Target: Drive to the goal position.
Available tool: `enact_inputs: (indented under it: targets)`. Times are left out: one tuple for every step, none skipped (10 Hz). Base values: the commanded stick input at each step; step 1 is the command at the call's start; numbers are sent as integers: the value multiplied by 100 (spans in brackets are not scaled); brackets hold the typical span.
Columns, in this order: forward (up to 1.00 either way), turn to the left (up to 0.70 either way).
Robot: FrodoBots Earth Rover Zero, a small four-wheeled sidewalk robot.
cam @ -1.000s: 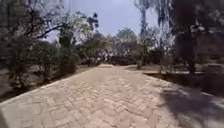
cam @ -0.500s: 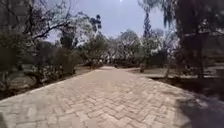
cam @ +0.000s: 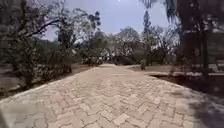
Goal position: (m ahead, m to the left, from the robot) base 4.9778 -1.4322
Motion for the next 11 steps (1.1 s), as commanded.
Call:
enact_inputs:
  targets:
    - [100, 0]
    - [100, 0]
    - [100, 0]
    - [100, 0]
    - [100, 0]
    - [99, 0]
    - [99, 0]
    - [100, 0]
    - [100, 0]
    - [100, 0]
    - [100, 0]
